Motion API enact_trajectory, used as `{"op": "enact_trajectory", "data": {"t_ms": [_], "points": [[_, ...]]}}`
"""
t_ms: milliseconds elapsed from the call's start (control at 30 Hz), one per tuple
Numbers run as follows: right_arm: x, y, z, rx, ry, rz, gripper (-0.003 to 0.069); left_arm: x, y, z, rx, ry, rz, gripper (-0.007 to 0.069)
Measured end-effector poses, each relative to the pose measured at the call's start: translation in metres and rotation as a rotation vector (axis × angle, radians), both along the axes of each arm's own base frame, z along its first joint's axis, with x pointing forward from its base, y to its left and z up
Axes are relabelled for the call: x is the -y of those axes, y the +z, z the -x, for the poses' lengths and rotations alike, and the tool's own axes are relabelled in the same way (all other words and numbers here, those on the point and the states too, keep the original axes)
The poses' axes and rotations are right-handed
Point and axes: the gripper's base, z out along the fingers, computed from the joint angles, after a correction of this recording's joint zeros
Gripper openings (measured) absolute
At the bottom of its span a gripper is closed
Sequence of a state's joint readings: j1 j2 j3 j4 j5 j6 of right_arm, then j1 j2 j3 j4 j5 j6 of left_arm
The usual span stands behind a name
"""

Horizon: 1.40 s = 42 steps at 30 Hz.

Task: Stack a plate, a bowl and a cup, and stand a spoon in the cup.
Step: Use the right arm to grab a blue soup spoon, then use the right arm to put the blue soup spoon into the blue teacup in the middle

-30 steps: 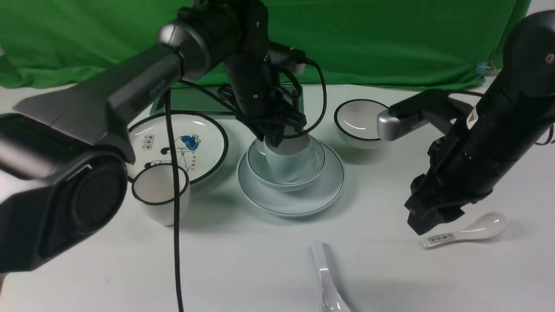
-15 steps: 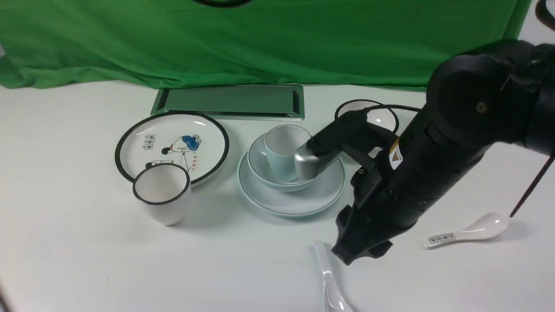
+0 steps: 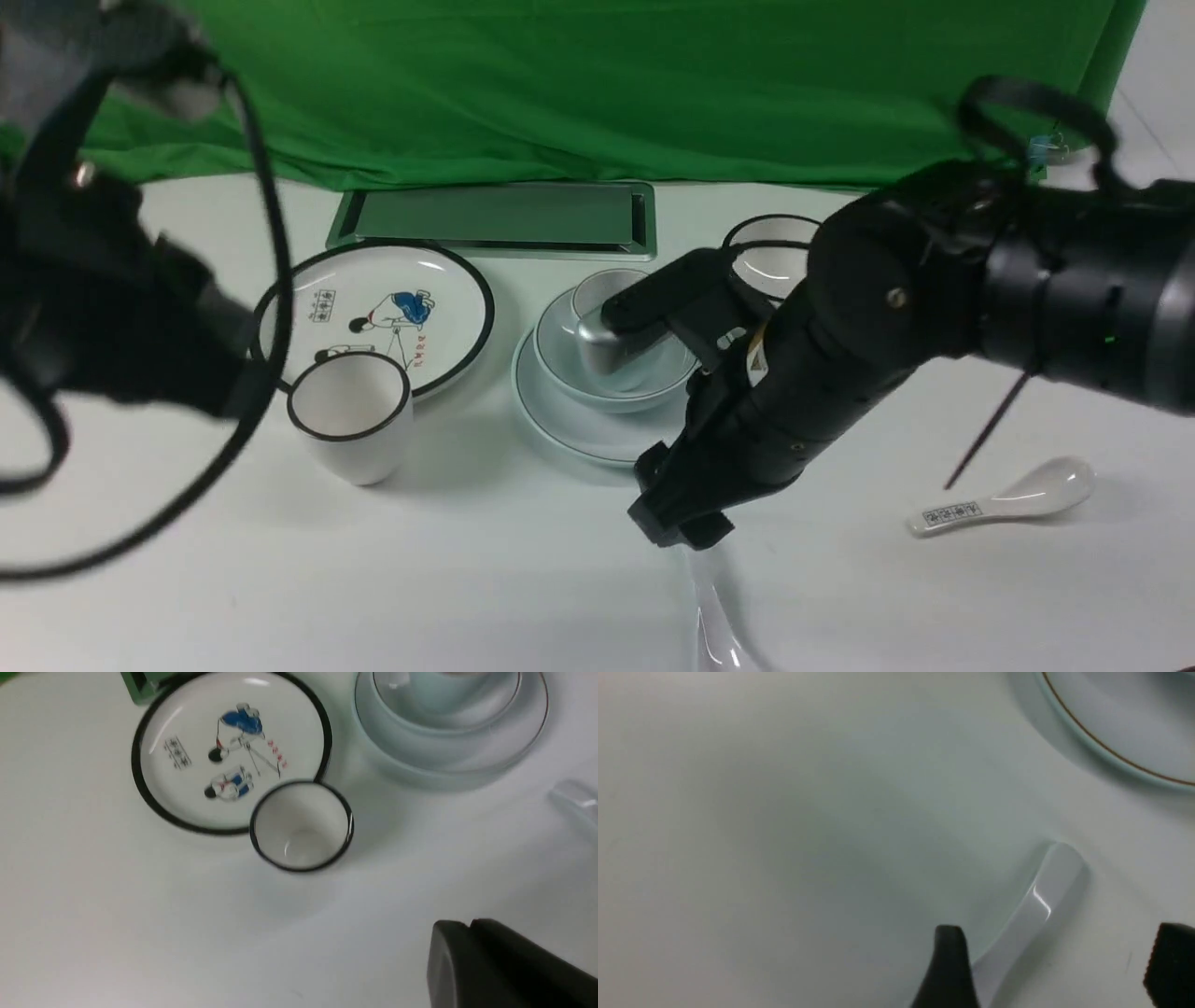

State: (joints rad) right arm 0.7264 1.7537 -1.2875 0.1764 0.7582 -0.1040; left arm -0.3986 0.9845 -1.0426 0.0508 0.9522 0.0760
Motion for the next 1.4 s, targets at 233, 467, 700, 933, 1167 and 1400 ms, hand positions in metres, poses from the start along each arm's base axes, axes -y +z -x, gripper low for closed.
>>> {"op": "enact_trajectory", "data": {"t_ms": [233, 467, 700, 933, 1167, 1400], "points": [[-0.007, -0.053, -0.013, -0.072, -0.053, 0.095, 0.0551, -0.015, -0.034, 0.036, -0.016, 0.002, -0.004, -0.0029], [-0.012, -0.077, -0.02, -0.091, -0.093, 0.113, 0.0424, -0.018, -0.034, 0.044, 0.061, -0.001, 0.029, -0.0029], [-0.006, -0.06, -0.013, -0.111, -0.066, 0.128, 0.0176, -0.018, -0.034, 0.044, 0.072, 0.001, 0.031, -0.0029], [-0.001, 0.05, -0.012, 0.397, 0.091, -0.15, 0.0176, -0.019, -0.031, 0.041, 0.114, 0.0, 0.022, -0.0029], [-0.013, 0.097, -0.031, 0.866, 0.094, -0.47, 0.0176, -0.017, -0.026, 0.037, 0.19, -0.005, 0.052, -0.0029], [-0.017, 0.077, -0.069, 1.068, 0.031, -0.613, 0.0176, -0.016, -0.024, 0.035, 0.224, -0.008, 0.062, -0.0029]]}}
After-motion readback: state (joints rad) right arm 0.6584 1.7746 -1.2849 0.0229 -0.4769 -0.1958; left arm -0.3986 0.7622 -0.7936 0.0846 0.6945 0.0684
